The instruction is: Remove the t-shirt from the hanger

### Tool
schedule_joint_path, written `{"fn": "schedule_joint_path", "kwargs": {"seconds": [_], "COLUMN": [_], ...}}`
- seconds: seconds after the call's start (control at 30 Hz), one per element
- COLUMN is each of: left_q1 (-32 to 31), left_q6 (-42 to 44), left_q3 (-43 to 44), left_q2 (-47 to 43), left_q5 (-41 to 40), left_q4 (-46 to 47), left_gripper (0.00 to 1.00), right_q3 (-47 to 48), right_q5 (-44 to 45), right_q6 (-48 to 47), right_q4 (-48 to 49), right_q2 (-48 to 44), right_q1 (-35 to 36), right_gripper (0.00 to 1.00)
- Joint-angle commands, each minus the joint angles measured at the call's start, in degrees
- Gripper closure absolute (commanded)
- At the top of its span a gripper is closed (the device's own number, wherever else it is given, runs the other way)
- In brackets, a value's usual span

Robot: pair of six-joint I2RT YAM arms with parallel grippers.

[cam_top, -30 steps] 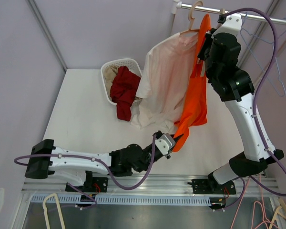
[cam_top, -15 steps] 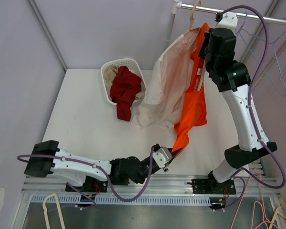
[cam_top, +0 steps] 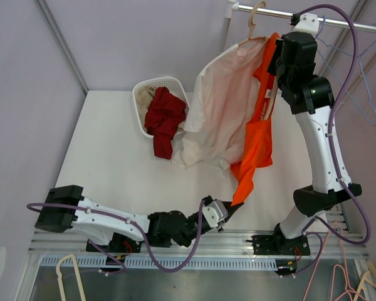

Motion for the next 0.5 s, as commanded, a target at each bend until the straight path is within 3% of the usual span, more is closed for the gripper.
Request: {"fn": "schedule_joint_path", "kwargs": {"seconds": [0.0, 0.33, 0.47], "left_q1": [-6.0, -7.0, -6.9], "left_q6": [-1.0, 9.7, 11.6], "left_q3": [1.4, 11.4, 11.3], "left_q2": [0.9, 1.3, 2.3], "left_q5": [10.0, 6.7, 3.8], "left_q4": [-1.2, -4.1, -2.6], "left_gripper": [0.99, 0.99, 0.99], "right_q3": [3.7, 6.4, 6.3], "right_q5": [1.9, 1.4, 0.8], "right_q6": [0.5, 3.2, 3.9], "right_q4": [14.1, 12.5, 11.6], "right_q2": [2.0, 7.4, 6.8], "right_q1": [-3.3, -4.4, -4.2], "right_gripper": [1.00, 1.00, 1.00]}}
